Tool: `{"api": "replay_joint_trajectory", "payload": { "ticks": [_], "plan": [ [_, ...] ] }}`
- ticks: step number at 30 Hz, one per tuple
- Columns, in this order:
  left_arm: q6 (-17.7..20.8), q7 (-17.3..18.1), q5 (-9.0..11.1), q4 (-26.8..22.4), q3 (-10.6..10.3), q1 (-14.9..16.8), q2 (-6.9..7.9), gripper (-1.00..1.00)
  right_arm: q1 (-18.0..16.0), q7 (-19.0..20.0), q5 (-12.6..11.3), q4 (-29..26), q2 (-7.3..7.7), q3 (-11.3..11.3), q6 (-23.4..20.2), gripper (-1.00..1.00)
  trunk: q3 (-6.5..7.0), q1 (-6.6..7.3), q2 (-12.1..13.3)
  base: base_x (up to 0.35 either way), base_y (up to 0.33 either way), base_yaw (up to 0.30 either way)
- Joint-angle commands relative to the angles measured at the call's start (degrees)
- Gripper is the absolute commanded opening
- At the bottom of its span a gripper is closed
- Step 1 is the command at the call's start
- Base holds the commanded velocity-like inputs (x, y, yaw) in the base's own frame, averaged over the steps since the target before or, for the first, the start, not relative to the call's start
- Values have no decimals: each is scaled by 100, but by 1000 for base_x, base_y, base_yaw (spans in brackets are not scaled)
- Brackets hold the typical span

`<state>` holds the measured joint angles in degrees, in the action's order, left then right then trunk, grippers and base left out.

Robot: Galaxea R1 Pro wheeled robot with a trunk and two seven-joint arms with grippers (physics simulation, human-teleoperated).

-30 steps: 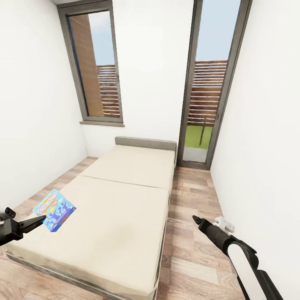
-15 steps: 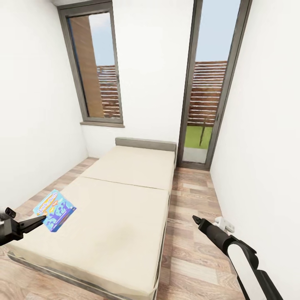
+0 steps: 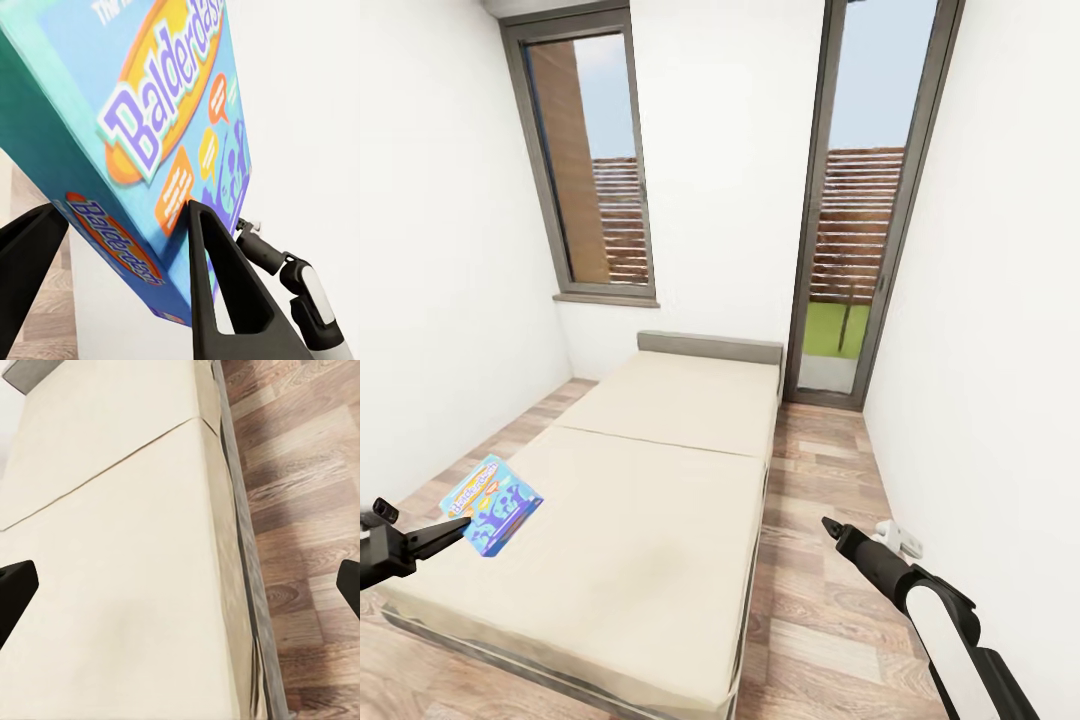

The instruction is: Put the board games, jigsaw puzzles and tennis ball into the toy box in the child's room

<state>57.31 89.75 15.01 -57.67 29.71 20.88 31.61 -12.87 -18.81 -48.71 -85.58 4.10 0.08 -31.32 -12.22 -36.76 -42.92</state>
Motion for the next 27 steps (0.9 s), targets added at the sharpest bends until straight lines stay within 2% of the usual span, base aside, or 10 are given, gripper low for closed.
{"api": "replay_joint_trajectory", "payload": {
  "ticks": [1,7,14,27],
  "plan": [
    [61,25,-7,1,0,2,2,-100,-5,-52,-60,-10,1,1,-15,100,10,21,35,0,0,13],
    [61,25,-7,-2,0,4,-2,-100,-5,-56,-60,-11,-5,6,-15,100,117,153,275,0,0,186],
    [61,25,-7,-5,0,4,-4,-100,-5,-60,-47,-11,-4,194,-6,100,243,307,556,0,0,285],
    [61,25,-7,-7,-2,2,-3,-100,-5,-53,-38,5,-6,212,-2,100,476,592,1077,0,0,292]
  ]
}}
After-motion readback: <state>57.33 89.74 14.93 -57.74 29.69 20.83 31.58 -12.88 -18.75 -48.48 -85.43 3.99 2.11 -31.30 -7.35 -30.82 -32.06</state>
